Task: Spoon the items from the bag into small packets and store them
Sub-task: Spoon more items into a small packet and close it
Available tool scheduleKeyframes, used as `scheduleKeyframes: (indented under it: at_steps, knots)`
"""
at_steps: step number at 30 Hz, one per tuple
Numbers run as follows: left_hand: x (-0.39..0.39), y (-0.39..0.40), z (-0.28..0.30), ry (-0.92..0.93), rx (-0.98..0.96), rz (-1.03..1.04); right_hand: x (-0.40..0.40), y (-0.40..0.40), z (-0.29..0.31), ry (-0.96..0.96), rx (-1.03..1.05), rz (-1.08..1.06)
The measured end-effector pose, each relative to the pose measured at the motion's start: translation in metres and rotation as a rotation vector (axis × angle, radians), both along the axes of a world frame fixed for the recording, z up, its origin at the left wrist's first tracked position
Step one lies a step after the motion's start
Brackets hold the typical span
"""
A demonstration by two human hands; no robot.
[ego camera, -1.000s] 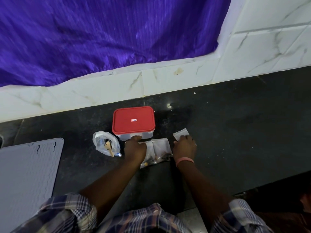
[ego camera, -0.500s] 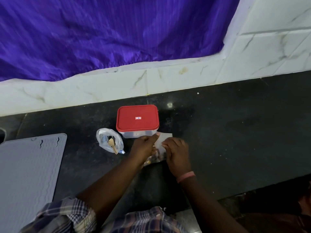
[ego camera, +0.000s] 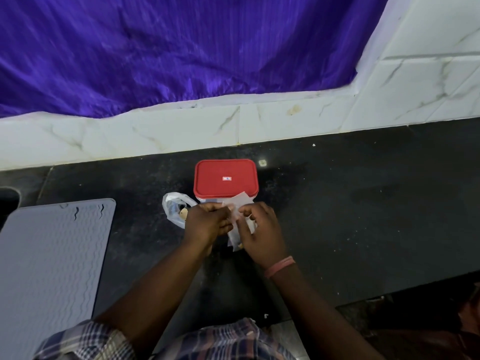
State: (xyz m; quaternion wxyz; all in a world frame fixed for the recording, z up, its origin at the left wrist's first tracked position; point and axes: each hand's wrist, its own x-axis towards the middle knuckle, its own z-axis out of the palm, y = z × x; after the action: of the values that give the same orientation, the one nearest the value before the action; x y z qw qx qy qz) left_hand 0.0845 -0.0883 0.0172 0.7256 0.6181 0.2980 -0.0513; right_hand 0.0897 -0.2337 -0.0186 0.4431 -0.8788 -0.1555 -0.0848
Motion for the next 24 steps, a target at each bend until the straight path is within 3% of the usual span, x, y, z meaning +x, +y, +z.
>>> scheduleKeyframes:
  at_steps: [4, 7, 16, 18, 22, 24]
  knots:
    - [-0.008, 0.013, 0.000, -0.024, 0.097, -0.021, -0.001, 0.021, 0.005, 0.063, 0.027, -0.032]
    - [-0.013, 0.028, 0.003, -0.026, 0.196, -0.033, 0.001, 0.032, 0.011, 0.123, -0.027, 0.079]
    - [-0.038, 0.066, 0.008, 0.009, 0.490, -0.222, 0.004, 0.072, 0.030, 0.259, -0.490, 0.334]
    - [-0.043, 0.077, 0.011, 0.020, 0.609, -0.252, 0.004, 0.082, 0.032, 0.342, -0.391, 0.247]
    - [-0.047, 0.094, 0.018, -0.055, 0.917, -0.309, 0.002, 0.095, 0.037, 0.751, 0.080, 0.128]
    - [-0.049, 0.098, 0.016, -0.125, 0.988, -0.298, -0.004, 0.104, 0.032, 0.749, 0.112, 0.175]
